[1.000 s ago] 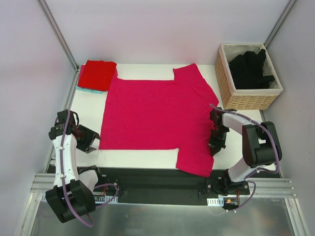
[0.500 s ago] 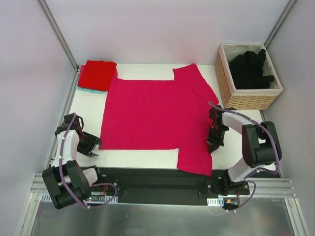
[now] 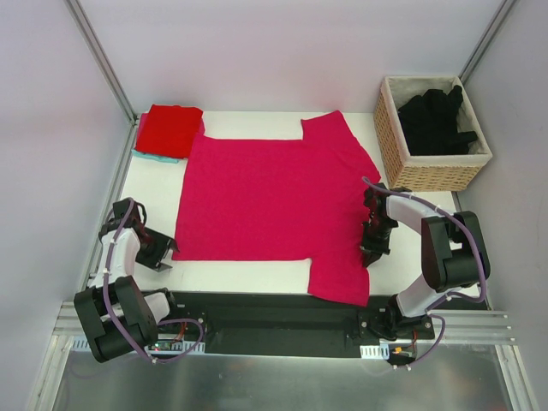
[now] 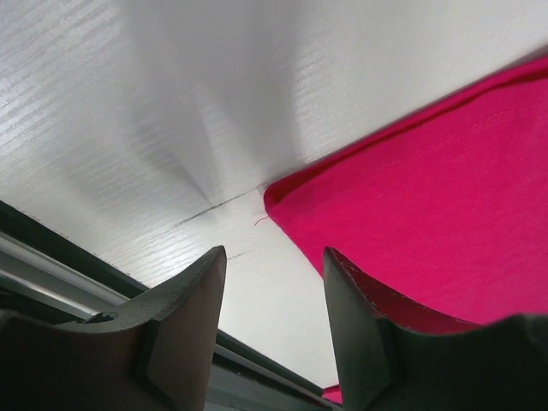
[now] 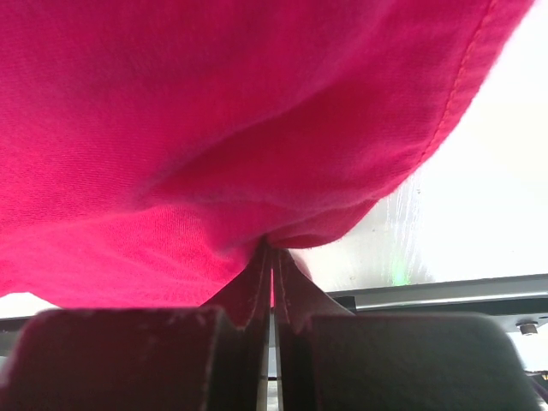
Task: Fold and stack the t-shirts
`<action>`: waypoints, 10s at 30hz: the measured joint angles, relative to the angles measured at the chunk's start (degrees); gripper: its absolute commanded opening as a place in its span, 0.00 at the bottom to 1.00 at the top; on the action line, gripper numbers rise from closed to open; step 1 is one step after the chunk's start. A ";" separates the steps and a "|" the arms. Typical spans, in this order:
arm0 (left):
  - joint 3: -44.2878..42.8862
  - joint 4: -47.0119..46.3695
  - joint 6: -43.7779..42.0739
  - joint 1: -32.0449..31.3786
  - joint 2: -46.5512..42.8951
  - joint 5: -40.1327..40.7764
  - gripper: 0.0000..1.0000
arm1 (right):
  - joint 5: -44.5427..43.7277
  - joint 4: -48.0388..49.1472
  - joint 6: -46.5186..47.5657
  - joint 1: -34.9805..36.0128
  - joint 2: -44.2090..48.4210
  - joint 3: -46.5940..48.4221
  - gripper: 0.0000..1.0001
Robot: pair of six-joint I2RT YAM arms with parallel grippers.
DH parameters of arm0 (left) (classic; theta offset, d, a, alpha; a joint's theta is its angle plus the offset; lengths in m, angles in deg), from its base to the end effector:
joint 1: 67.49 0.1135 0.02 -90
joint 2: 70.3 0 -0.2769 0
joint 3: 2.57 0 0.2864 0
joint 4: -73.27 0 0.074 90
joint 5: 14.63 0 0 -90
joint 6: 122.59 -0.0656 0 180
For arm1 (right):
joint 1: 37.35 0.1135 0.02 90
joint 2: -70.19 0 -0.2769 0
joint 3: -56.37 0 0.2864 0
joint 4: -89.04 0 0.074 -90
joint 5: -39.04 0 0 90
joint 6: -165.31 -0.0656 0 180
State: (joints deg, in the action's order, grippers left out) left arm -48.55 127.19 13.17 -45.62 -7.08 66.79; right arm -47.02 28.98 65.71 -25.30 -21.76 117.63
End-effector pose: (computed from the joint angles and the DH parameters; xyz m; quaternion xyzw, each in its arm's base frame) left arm 0.2019 0.0705 0.1444 -0.5373 0.8242 -0.1060 0.1444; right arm 0.2669 0.0616 0.1046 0.0211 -0.9992 -0.0325 0.0129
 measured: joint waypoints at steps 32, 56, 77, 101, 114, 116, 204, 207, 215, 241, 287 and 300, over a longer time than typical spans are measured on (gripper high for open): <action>0.09 -7.58 0.31 -0.02 8.31 -1.73 0.24 | -0.20 -1.33 1.05 0.00 0.28 2.36 0.01; -6.84 5.92 -0.87 0.00 2.69 -2.71 0.00 | 2.38 -7.45 1.27 0.09 4.85 3.52 0.01; -10.84 23.32 -4.35 -0.02 -7.45 -0.31 0.00 | 2.19 -19.85 -5.62 3.41 30.14 -6.14 0.01; -17.07 18.86 -2.23 -0.02 -5.01 2.60 0.00 | -6.51 -21.86 2.25 -3.02 9.01 20.46 0.01; -18.93 11.87 -1.70 -0.02 8.76 1.01 0.00 | -6.12 -22.18 5.53 -4.57 -3.85 35.60 0.01; -20.55 10.71 -1.81 -0.02 11.56 0.11 0.00 | -6.03 -22.14 5.68 -4.59 -6.32 37.62 0.01; -45.83 5.95 -4.35 -15.21 36.28 -4.37 0.40 | -6.32 -13.31 10.97 -8.48 -20.98 57.68 0.48; -46.47 5.86 -4.42 -15.58 34.91 -4.37 0.38 | -5.73 -12.00 11.37 -8.39 -14.93 57.53 0.47; -40.48 4.85 -5.09 -15.87 31.91 -4.24 0.32 | 0.44 -9.16 12.66 -7.34 -6.69 44.70 0.31; -16.15 -16.22 -9.18 -17.53 23.10 -6.45 0.00 | -4.15 0.42 14.01 4.63 -14.60 30.51 0.01; -17.68 14.53 -8.72 -20.04 28.94 -0.33 0.00 | 0.79 -3.23 2.23 4.70 -9.97 11.37 0.01; -26.99 19.89 -11.67 -19.98 14.25 1.64 0.04 | -12.63 -3.65 1.25 8.81 9.57 17.20 0.29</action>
State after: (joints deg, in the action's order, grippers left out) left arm -75.54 147.08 1.50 -65.60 7.17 68.43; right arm -59.65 25.33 66.95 -16.49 -12.18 134.83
